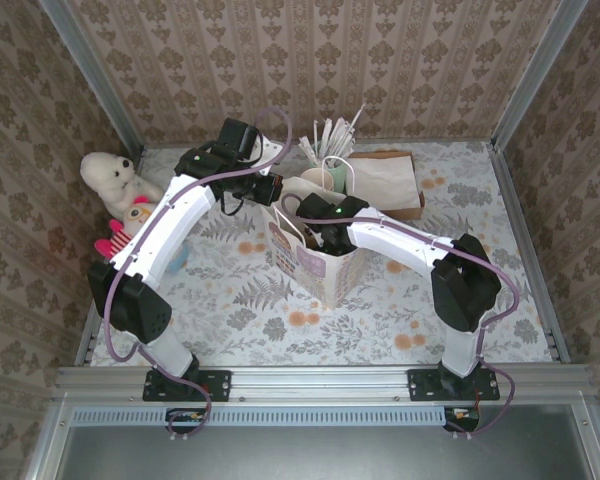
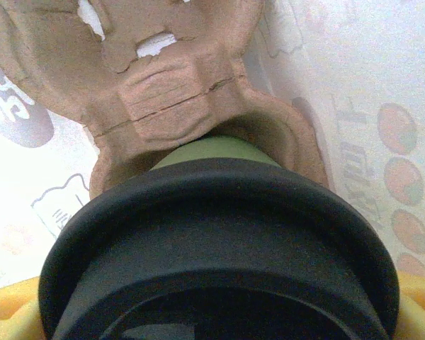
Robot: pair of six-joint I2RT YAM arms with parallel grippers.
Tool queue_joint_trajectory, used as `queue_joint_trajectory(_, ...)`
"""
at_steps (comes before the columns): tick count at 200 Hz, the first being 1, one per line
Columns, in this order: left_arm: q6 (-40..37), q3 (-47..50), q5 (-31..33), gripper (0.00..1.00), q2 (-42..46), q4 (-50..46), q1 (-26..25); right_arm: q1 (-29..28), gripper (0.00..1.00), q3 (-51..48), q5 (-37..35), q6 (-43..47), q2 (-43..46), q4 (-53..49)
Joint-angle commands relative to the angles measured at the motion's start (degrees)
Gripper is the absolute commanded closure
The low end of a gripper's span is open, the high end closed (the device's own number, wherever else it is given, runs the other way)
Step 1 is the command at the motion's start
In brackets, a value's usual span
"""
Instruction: Pack the takeout coffee
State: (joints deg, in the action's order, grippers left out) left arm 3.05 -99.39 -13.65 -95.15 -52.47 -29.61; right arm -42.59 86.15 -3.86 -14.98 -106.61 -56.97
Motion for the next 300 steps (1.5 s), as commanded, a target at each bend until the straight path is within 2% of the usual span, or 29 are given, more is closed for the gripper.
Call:
queue_joint_trajectory(1, 0.82, -0.29, -0.15, 1.00, -0.16, -0.62, -0.37, 0.41, 0.63, -3.85, -1.57, -0.79, -6.86, -5.00)
queue_joint_trajectory(115, 0.76, -0.11, 0.20, 1.00, 0.40, -0.55, -0.37, 0.31, 0.55, 3.10, -1.04, -0.97, -5.54, -8.37)
queue_joint_trajectory(223, 1.44, 1.31, -0.41, 1.00, 1.08, 0.75, -0.37, 0.31, 0.56, 1.91, 2.76, -0.30, -4.07, -4.99)
queue_joint_trajectory(300, 1.08, 1.57, 0.32, 1.00, 1.33, 0.78, -0.32, 0.36, 0.42, 3.69, -0.11, -1.17, -0.93, -4.53)
